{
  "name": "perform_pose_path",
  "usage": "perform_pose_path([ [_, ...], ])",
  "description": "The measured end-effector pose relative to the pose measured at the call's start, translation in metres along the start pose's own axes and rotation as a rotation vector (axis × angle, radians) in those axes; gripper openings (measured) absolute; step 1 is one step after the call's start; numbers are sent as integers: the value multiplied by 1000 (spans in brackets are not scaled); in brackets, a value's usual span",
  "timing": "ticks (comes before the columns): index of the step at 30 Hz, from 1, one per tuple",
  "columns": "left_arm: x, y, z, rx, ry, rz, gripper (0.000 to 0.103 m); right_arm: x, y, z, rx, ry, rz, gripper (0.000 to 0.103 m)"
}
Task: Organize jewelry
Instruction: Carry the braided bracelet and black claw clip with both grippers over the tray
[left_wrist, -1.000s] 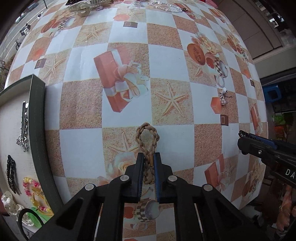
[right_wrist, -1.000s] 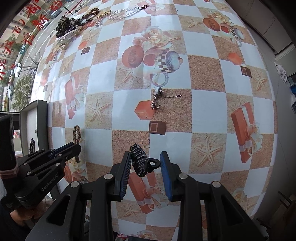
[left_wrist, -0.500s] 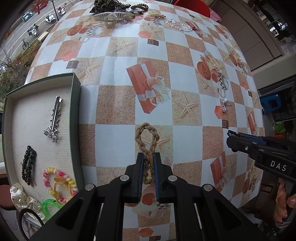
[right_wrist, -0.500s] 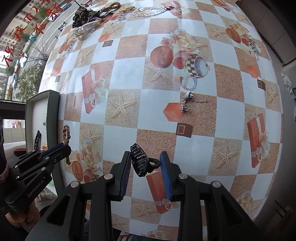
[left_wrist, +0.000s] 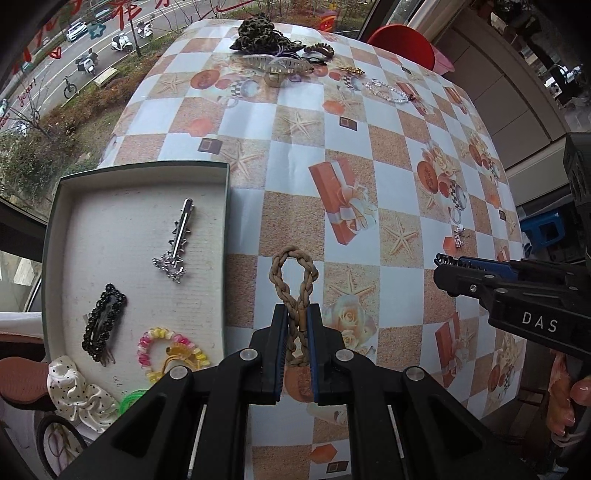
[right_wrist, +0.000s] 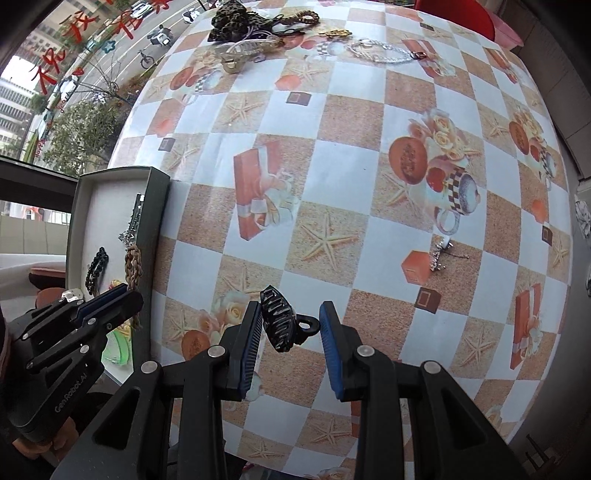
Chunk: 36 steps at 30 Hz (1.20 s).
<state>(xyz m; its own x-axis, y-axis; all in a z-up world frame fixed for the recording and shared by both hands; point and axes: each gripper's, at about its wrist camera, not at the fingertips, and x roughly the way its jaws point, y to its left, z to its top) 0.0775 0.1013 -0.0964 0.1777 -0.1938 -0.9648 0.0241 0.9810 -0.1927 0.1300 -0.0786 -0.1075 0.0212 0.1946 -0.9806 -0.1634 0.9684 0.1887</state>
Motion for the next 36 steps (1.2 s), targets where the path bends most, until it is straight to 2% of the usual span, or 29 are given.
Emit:
perform_pose_path([
  [11, -25, 52, -7, -96, -54, 17, 13, 7, 64, 19, -125, 8, 12, 35],
  [19, -34, 110, -9, -181, -80, 84, 13, 21, 121, 42, -217, 21, 45, 35],
  [26, -23, 160, 4, -262, -81, 140, 13, 42, 172, 72, -282, 30, 63, 35],
  [36, 20, 182, 20, -255, -38, 204, 13, 91, 201, 101, -244, 82, 88, 35],
])
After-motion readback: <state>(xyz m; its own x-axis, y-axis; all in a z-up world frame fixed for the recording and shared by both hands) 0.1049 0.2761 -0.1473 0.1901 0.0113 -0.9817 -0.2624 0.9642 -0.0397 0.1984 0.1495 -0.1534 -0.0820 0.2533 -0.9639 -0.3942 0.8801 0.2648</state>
